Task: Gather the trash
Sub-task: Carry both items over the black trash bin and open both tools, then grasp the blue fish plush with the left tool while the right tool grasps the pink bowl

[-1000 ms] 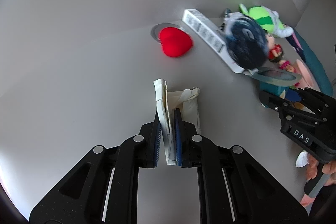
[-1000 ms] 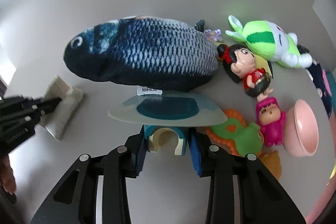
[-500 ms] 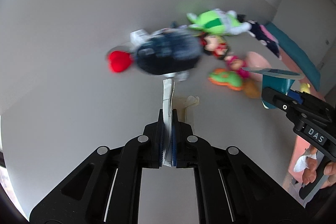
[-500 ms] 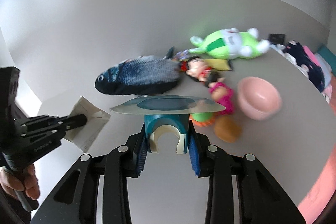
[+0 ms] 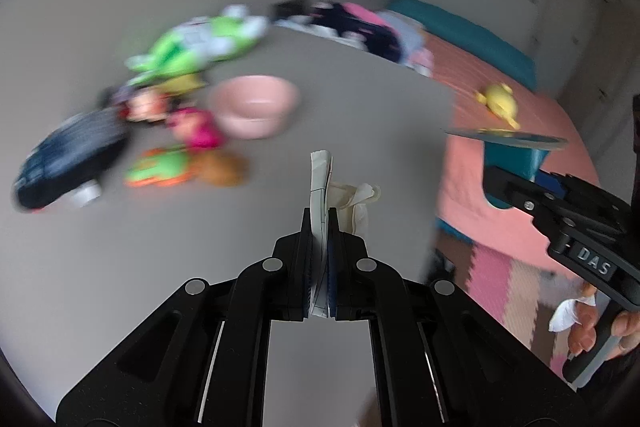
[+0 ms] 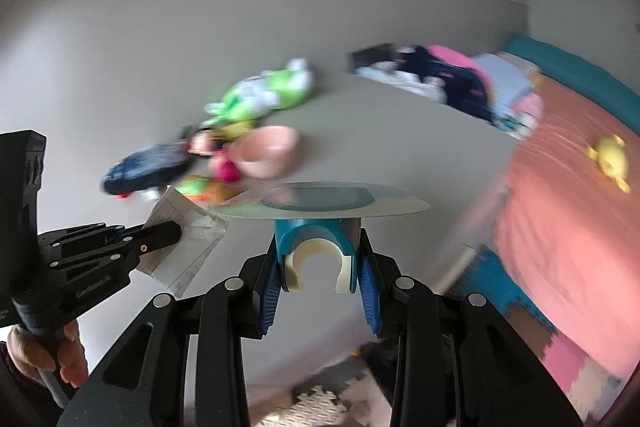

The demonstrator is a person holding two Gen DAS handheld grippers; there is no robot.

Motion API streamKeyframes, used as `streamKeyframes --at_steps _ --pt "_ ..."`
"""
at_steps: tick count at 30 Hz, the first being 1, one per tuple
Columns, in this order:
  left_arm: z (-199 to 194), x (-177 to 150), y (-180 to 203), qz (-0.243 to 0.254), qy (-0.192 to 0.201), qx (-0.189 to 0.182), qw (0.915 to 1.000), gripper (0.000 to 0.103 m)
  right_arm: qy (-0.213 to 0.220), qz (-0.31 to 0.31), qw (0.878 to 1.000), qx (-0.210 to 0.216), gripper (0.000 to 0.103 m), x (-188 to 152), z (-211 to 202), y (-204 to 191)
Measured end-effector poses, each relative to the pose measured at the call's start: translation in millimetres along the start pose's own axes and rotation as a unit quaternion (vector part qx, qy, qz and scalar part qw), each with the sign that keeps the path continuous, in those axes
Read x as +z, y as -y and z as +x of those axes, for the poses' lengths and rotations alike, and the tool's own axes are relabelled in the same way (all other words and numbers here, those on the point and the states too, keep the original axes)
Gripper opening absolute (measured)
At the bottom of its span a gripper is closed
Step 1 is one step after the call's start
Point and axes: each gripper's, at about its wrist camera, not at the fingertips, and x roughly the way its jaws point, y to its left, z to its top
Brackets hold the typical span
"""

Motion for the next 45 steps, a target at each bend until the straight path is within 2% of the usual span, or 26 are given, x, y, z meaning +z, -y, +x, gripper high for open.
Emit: streamKeyframes --at_steps 4,9,14,15,16,17,18,20,24,32,38,45 --pt "24 6 65 0.055 -0.013 -0.04 0.9976 0.005 -0.005 0.039 0.998 -0.04 0.036 -16 -12 55" --pt "59 -2 138 0.12 -0.043 -0.075 0.989 0.005 -0.021 0.085 0.993 -0.083 0.036 -36 -16 111" --pt "93 -13 184 0.152 -0.08 -0.101 0.98 0.005 -0.051 0.144 0.982 -0.113 0.036 -54 -5 161" --pt "103 -15 190 0.161 -0.093 -0.103 0.9772 0.007 -0.056 0.164 0.976 -0.13 0.046 -57 -2 172" --pt "108 -17 194 0.164 -0.1 -0.1 0.9763 0.013 -0.055 0.182 0.971 -0.144 0.073 -59 -1 181" --pt "113 -19 195 0.164 -0.107 -0.095 0.9761 0.053 -0.044 0.206 0.965 -0.157 0.084 -62 -4 190" --pt "117 -21 195 0.16 -0.108 -0.085 0.9775 0.094 -0.033 0.219 0.962 -0.159 0.089 -64 -7 195" --pt "117 -25 195 0.154 -0.085 -0.081 0.981 0.097 -0.025 0.235 0.959 -0.155 0.089 -68 -9 204" --pt "122 -26 192 0.157 -0.083 -0.077 0.9811 0.097 0.004 0.241 0.958 -0.156 0.09 -73 -13 208" --pt "107 -17 165 0.148 -0.065 -0.063 0.9849 0.097 0.038 0.221 0.966 -0.129 0.1 -63 -10 182" --pt "90 -10 128 0.131 -0.048 -0.046 0.9891 0.097 0.034 0.172 0.98 -0.094 0.1 -45 2 144" --pt "67 2 58 0.095 -0.028 -0.001 0.9951 0.097 0.004 0.126 0.991 -0.054 0.1 -18 24 83"
